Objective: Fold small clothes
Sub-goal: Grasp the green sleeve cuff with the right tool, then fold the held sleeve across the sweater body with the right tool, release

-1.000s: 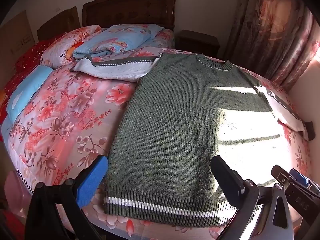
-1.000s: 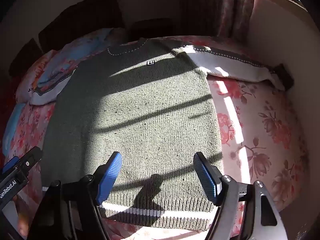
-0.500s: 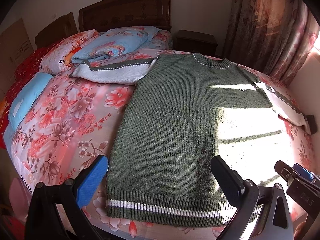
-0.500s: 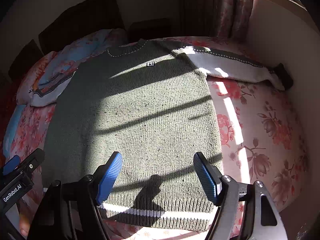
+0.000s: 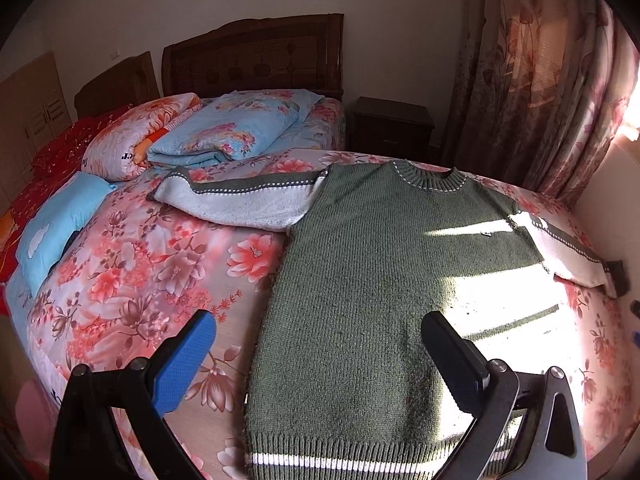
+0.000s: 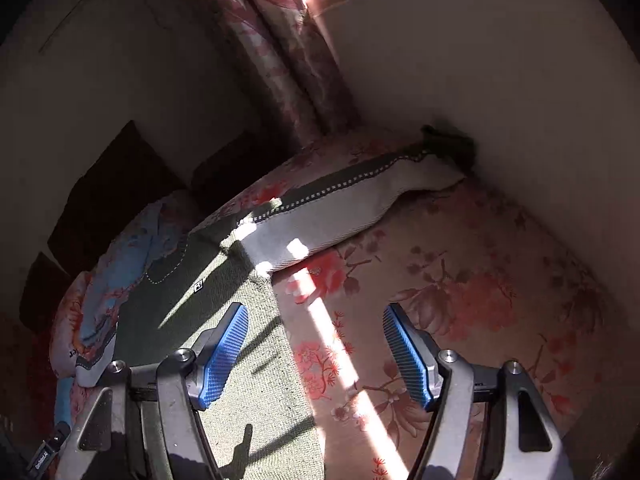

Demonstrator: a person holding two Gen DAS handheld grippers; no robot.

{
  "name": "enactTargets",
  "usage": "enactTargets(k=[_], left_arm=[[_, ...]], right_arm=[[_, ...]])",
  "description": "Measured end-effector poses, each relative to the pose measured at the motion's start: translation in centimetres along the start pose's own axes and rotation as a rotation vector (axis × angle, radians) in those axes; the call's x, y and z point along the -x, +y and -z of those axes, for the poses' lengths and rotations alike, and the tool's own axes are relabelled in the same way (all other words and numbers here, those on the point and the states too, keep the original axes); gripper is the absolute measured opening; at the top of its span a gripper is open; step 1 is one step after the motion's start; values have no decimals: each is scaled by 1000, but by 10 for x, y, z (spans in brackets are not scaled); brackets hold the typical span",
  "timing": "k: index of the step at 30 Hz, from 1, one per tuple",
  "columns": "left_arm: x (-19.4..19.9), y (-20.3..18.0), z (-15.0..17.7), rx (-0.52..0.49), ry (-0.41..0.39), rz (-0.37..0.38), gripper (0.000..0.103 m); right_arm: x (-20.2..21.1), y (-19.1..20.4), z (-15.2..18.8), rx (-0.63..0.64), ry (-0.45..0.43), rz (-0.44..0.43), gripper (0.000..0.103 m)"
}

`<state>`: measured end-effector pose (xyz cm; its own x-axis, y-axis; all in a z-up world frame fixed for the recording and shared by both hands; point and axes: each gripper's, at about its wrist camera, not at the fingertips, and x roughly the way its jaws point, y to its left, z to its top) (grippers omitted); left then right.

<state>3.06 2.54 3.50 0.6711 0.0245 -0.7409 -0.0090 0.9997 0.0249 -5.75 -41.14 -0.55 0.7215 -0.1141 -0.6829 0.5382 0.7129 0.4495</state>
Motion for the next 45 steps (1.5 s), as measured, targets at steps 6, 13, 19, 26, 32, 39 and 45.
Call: enactTargets(k=[6,13,19,26,32,39,45], left_arm=[[-19,-9,-8,-53,41,-8,103],[-41,-23,-9,-76,94,-8,103],[-53,-37,-17,-86,113,-13,103],[-60,-51,-24,-113,110,-26,103],[-65,-52,-36,-96,102,-38,103],[-80,-53,-48,-94,111,-43,103],[-98,-48,-55,-71,133,-42,103]], right_arm=[[-6,-55,-28,-37,-82,193,71],[-33,-85,-69,-10,-121,311,71],[-57,-98,-83,-33,-108,322,70],[-89,-99,-105,-45,-117,406,69],[-109,-104,-116,-55,-89,370,63],[-132,-95,-127,-42,-87,366,62],[-144,-90,-132,8,-83,373,46]])
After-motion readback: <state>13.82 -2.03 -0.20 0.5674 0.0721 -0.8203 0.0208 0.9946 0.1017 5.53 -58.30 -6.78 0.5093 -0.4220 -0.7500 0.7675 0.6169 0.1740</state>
